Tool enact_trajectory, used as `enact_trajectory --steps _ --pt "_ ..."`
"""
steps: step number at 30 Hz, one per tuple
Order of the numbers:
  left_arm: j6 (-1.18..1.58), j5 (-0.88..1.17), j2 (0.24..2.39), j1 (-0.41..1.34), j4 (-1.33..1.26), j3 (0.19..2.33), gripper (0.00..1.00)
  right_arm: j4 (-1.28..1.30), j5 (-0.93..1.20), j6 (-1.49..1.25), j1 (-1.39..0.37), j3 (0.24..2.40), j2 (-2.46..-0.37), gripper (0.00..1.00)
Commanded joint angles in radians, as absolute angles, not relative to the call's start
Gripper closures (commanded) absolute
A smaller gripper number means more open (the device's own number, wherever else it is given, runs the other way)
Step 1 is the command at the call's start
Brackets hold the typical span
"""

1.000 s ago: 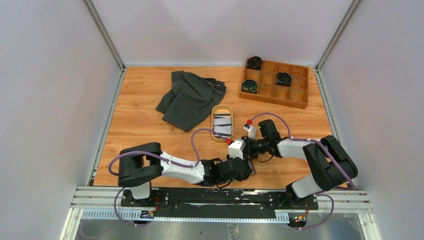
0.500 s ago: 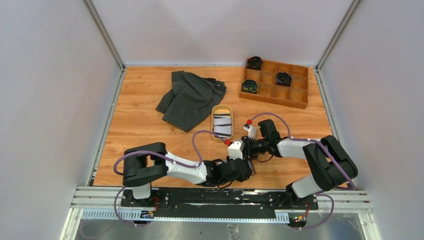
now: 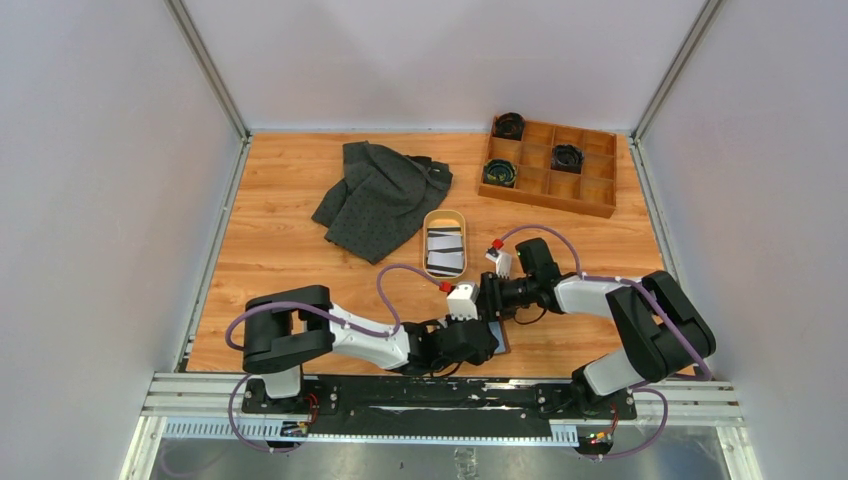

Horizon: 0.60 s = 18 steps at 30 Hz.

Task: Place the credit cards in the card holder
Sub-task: Insert the credit card into the card holder.

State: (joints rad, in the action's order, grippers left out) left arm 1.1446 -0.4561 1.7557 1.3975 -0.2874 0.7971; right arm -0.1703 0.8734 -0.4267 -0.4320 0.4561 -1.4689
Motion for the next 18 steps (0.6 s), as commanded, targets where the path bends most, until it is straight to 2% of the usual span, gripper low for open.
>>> enact_trajectory --steps 1,12,18 --pt "1.168 -0.516 1.72 1.396 -0.243 0.762 0.65 -0.123 0.855 -0.38 -0.448 0.477 -1.449 0.53" --pt "1.155 -0.546 1.674 1.383 -0.221 0.733 0.65 -0.066 0.828 -0.312 -0.446 0.504 -1.414 0.42" --pt "1.151 -0.543 1.66 1.373 -0.221 0.718 0.65 -0.023 0.816 -0.272 -0.439 0.525 -1.4 0.39"
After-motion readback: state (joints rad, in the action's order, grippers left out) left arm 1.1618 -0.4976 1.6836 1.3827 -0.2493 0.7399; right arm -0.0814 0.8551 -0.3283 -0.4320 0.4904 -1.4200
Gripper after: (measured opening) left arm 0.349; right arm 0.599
